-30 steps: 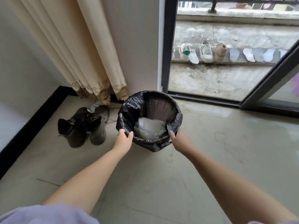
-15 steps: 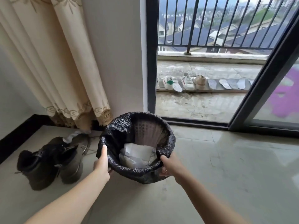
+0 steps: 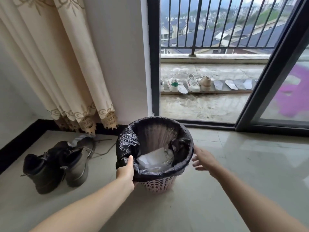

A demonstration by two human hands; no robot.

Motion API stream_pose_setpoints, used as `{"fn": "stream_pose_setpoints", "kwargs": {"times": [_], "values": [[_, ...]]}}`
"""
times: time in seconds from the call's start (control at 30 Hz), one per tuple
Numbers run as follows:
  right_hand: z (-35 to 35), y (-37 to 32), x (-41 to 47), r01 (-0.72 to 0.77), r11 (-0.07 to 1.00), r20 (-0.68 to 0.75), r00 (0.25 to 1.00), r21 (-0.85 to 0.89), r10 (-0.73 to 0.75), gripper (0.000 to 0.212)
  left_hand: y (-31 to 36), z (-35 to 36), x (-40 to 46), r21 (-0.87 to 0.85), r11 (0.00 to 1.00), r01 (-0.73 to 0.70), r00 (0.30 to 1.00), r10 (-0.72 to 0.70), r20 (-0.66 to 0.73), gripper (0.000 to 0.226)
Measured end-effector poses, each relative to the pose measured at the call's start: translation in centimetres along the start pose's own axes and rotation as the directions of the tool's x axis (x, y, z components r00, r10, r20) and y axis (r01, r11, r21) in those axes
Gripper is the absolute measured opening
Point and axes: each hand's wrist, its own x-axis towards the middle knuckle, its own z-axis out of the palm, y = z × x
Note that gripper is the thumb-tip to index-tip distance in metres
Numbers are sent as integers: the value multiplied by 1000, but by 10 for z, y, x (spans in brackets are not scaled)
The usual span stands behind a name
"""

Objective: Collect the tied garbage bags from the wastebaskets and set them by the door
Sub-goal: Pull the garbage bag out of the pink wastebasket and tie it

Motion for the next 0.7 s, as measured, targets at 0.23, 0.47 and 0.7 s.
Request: {"fn": "stream_pose_setpoints", "kwargs": {"times": [0.23,0.47,0.7], "values": [[10,33,-26,-482,757,278,875,442,396,73,-12,5,-16,-59,988,140,965,-123,230,30],[13,11,-10,-466,496,378,885,733,273,33,-2,1,-32,-54,991,119,968,-104,228,21],[31,32,-12,-515,599,374,857,613,354,65,-8,-3,-55,-120,985,121,973,-94,210,16]]}}
